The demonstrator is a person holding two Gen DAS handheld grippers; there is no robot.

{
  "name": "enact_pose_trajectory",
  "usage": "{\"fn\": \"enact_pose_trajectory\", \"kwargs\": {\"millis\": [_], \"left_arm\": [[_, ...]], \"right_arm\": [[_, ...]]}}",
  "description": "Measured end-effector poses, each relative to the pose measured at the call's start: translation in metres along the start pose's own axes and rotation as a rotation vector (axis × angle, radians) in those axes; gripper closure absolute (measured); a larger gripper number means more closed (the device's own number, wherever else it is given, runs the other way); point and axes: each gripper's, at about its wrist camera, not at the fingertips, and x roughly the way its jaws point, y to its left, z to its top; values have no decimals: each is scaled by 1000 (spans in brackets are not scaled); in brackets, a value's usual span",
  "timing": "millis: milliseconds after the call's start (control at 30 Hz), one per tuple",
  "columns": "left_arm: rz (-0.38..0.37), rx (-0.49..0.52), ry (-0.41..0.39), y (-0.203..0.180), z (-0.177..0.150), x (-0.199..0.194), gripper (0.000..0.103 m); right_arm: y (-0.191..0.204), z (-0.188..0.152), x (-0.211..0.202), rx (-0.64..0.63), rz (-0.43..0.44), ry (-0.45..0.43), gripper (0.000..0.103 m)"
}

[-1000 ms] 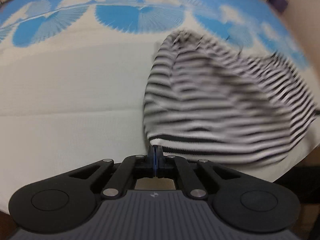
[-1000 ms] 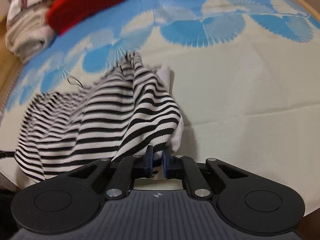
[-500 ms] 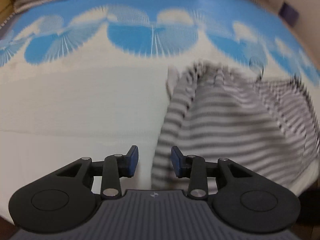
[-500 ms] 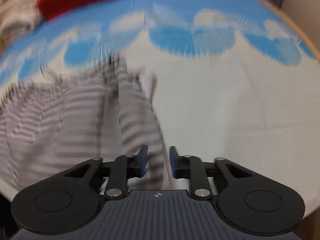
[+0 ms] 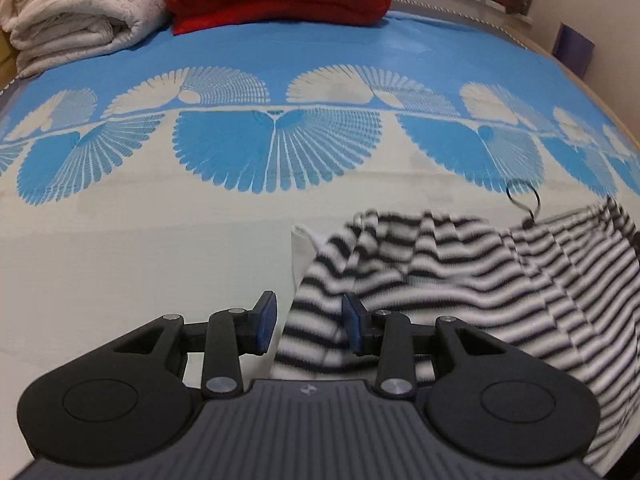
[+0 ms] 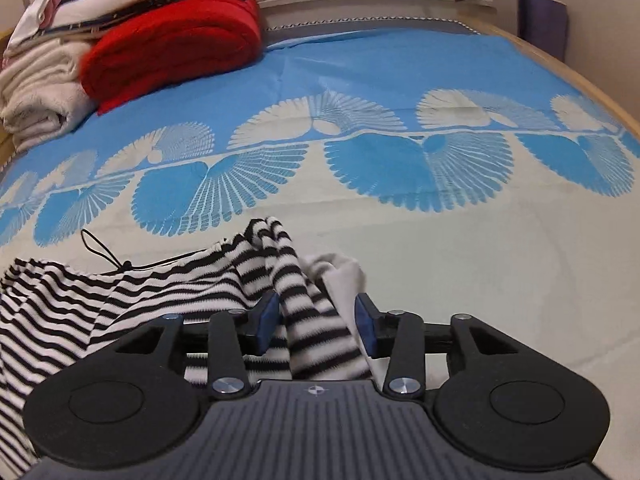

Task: Fold small clothes

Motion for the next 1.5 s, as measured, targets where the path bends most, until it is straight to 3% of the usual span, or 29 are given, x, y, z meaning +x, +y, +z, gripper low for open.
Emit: {"fn": "enact_pose_trajectory", "kwargs": {"millis": [100,133,167,200,267,333,400,467,533,567,633,700,767,867,967,1033,1100,1167,1300,1367,1433,1500], "left_arm": [[1,2,-3,-4,8,12,65],[9,10,-3,-5,10,16,76],[21,21,1,-7,12,19,86],[23,26,3,-7,14,21,100],[34,9,-50,-3,20,18,100],[38,-42,-149,4,29,6,100],[43,-63,-176,5,31,3,100],[57,-20,-105,-2,30,15,94],[45,17,10,-7,26,29,87],[64,29,18,-9,24,28,86],[63,23,-50,-6,25,11,74],[18,-15,-98,1,23,-7,72],[-62,-30,-95,4,19,-20,72],[-166,-2,-37,0,13,-25,72],[-188,-20,3,1,7,-27,66],[-176,-75,26,8,2,-27,54],[-171,-144,67,22,-4,-24,48],[-186,-221,125,39,-12,-18,47],[-202,-308,204,66,-23,-9,41],[-198,-316,227,74,-29,-6,35],[-203,-318,251,81,-37,-4,34],[-203,-323,272,84,-43,-1,34]], "right_arm": [[10,8,14,-20,-8,0,60],[11,10,18,-24,-15,9,60],[13,12,23,-26,-15,19,74],[14,14,28,-23,2,26,97],[16,20,31,-21,-7,9,102],[11,31,22,33,-58,-100,102],[4,40,12,110,-51,-186,102],[9,43,15,82,-68,-203,102],[14,40,31,43,-110,-130,101],[14,37,39,40,-125,-78,99],[11,34,47,51,-139,-3,95],[11,35,35,47,-154,-46,79],[13,33,15,18,-144,-106,73],[21,24,-13,-37,-16,-154,73],[32,12,-25,-111,157,-93,73],[44,4,-30,-182,166,-78,72],[49,1,-31,-191,215,-51,71],[55,-2,-28,-184,290,12,70],[72,-9,-27,-255,329,73,68],[76,-13,-23,-279,298,129,63],[78,-22,-6,-330,188,220,63],[74,-23,-2,-345,83,232,63]]}}
